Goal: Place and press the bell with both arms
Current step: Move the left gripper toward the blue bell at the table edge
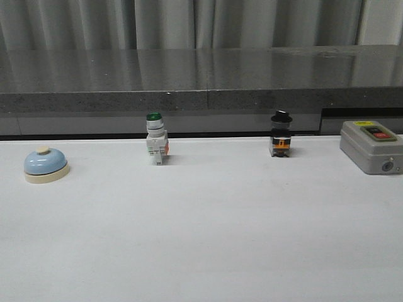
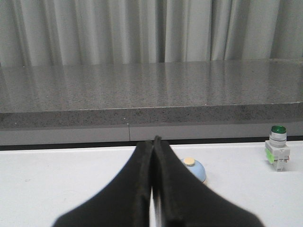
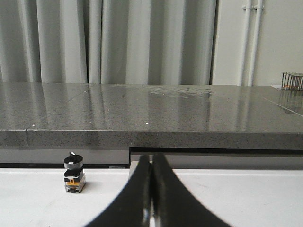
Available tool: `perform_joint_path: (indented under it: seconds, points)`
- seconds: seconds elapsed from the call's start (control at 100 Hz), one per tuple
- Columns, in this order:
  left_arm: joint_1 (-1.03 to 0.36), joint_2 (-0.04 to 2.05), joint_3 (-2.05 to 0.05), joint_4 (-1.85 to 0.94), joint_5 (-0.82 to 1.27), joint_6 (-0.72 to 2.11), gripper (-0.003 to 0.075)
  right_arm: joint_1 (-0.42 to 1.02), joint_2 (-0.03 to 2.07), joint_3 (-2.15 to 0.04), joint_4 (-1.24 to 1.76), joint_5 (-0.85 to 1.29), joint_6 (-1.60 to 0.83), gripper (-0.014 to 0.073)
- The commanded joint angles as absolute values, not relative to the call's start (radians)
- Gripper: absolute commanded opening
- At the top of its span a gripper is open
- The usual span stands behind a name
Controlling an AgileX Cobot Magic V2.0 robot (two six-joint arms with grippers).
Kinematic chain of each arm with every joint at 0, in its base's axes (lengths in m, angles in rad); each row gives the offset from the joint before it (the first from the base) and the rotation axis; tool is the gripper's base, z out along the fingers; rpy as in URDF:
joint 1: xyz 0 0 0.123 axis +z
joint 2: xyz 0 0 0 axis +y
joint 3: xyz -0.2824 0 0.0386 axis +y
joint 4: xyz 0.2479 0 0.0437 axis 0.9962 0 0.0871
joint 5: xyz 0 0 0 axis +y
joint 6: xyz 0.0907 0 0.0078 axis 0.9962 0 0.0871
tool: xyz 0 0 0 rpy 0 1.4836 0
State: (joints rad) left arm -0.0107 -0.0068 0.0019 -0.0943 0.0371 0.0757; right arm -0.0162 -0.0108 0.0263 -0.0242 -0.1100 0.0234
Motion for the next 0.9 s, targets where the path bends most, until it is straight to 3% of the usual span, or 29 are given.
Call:
perform_joint_path:
  seconds: [0.0, 0.41, 0.56, 0.89]
  points:
    - [-0.019, -0.035, 0.042, -0.104, -0.044, 0.074, -0.0020, -0.022, 0.000, 0.011, -0.029, -0.190, 0.021, -0.0060]
    - [-0.017, 0.024, -0.075, -0.104, 0.024, 0.074, -0.0020, -0.022, 0.000, 0.011, -0.029, -0.190, 0.021, -0.0060]
    - [-0.017, 0.186, -0.209, -0.104, 0.149, 0.067, -0.0020, -0.022, 0.000, 0.011, -0.029, -0.190, 0.021, -0.0060]
    - [-0.017, 0.612, -0.439, -0.101, 0.144, 0.067, -0.0020, -0.022, 0.000, 0.011, -0.029, -0.190, 0.021, -0.0060]
